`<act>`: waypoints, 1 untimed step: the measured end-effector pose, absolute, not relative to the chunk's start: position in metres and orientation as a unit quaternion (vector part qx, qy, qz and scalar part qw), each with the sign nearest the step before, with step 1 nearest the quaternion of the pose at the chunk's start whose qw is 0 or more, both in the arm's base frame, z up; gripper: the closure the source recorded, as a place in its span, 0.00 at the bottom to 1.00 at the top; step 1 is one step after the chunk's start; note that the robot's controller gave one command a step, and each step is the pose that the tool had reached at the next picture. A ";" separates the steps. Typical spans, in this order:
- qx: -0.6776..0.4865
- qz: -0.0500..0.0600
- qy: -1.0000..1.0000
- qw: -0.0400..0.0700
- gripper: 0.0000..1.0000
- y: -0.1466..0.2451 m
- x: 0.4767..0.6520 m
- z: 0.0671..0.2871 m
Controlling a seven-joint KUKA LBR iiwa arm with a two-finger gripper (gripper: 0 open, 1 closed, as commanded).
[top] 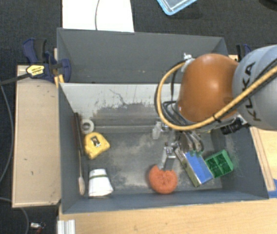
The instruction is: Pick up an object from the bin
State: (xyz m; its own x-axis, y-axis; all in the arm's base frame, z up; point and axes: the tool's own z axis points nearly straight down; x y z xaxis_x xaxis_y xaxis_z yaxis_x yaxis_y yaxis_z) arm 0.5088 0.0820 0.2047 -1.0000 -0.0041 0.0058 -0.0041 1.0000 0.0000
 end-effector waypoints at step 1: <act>0.000 0.000 -1.000 -0.001 0.00 0.081 0.510 0.209</act>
Offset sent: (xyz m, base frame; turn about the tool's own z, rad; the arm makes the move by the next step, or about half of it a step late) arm -0.0320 -0.0271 -0.1012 -0.0694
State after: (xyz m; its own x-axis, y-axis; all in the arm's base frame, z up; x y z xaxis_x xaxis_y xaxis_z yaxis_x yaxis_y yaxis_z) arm 0.5105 0.0814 0.2086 -1.0000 -0.0008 -0.0023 -0.0008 1.0000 0.0007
